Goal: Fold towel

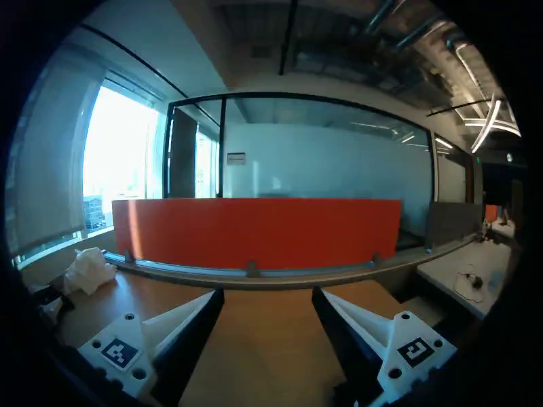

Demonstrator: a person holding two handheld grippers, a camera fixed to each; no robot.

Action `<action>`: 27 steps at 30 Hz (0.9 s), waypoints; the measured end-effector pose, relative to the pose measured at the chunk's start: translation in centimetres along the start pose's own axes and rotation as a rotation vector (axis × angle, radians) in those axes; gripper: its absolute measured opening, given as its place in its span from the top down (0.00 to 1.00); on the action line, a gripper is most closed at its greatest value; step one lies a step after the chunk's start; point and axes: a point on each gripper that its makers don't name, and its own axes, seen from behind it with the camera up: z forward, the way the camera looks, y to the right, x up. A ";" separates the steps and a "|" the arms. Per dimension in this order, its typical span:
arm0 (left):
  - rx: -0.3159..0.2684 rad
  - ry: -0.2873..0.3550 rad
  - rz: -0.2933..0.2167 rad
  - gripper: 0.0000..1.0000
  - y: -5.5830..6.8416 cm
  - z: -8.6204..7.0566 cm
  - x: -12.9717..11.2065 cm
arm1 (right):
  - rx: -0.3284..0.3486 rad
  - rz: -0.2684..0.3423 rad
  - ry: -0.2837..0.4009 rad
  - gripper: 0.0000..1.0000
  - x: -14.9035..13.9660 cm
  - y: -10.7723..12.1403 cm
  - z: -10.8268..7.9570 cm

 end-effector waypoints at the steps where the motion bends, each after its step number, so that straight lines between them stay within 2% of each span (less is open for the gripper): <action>1: -0.002 0.005 0.003 0.10 -0.1 0.0 -0.4 | -0.001 -0.003 -0.003 0.00 -0.3 -0.1 0.1; 9: -0.035 0.035 0.017 0.10 0.5 0.1 -3.2 | 0.004 -0.037 -0.009 0.00 -1.9 -1.4 0.4; 15: -0.048 0.035 -0.006 0.10 0.5 0.0 -5.4 | 0.006 -0.026 -0.011 0.00 -2.8 -2.0 0.7; 27: -0.050 0.048 -0.035 0.10 0.2 0.1 -7.1 | 0.025 -0.016 -0.010 0.00 -3.5 -3.0 1.3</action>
